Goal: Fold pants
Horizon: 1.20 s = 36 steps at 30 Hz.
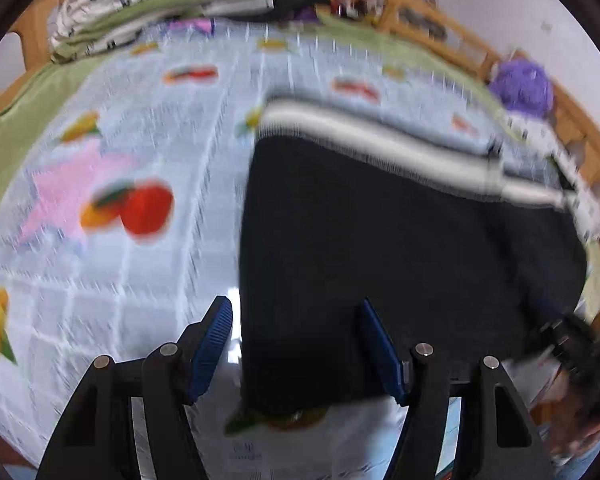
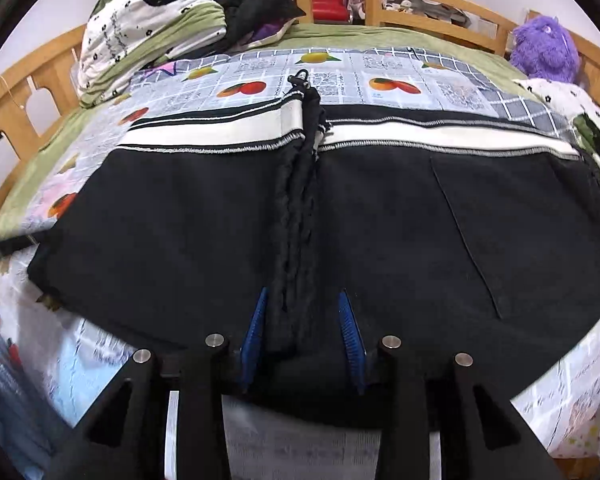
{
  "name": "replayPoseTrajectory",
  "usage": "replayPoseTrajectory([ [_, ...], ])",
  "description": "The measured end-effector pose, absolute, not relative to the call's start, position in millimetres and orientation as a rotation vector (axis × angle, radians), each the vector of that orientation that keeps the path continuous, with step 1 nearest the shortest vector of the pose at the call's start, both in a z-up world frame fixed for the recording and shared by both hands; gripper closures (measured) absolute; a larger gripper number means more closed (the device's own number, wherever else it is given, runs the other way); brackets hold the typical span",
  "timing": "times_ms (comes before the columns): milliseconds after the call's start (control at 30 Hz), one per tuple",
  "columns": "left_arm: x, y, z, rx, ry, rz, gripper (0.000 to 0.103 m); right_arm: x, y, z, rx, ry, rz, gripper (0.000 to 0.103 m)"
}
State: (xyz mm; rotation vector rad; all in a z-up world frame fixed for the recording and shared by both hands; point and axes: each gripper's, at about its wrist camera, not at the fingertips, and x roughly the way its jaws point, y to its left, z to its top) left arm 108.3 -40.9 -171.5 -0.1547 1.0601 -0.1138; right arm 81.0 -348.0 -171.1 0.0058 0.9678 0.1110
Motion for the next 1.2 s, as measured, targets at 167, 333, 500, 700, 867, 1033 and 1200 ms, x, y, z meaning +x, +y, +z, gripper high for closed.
replayPoseTrajectory([
  [167,90.5,-31.7,-164.0,-0.116,1.01,-0.141,0.037,64.2,-357.2,-164.7,0.052,0.957,0.122,0.061],
  [333,93.4,-4.3,-159.6,-0.235,1.01,-0.194,0.039,42.0,-383.6,-148.8,0.117,0.89,0.068,0.06],
  [500,118.5,-1.1,-156.7,-0.297,0.97,-0.232,0.04,21.9,-439.0,-169.0,0.379,0.947,-0.006,0.059],
  [700,149.2,-5.9,-183.7,-0.358,0.988,-0.266,0.046,5.9,-478.4,-182.2,0.536,0.929,-0.104,0.059],
  [867,167.2,-11.4,-186.6,-0.394,0.994,-0.299,0.076,26.7,-483.1,-192.1,0.687,0.902,-0.03,0.064],
  [1033,164.5,3.4,-174.5,-0.455,0.953,-0.33,0.092,48.8,-462.2,-190.7,0.647,0.903,-0.094,0.082],
  [1200,155.8,51.1,-149.1,-0.468,0.915,-0.296,0.092,47.2,-428.8,-172.6,0.671,0.873,-0.077,0.089],
])
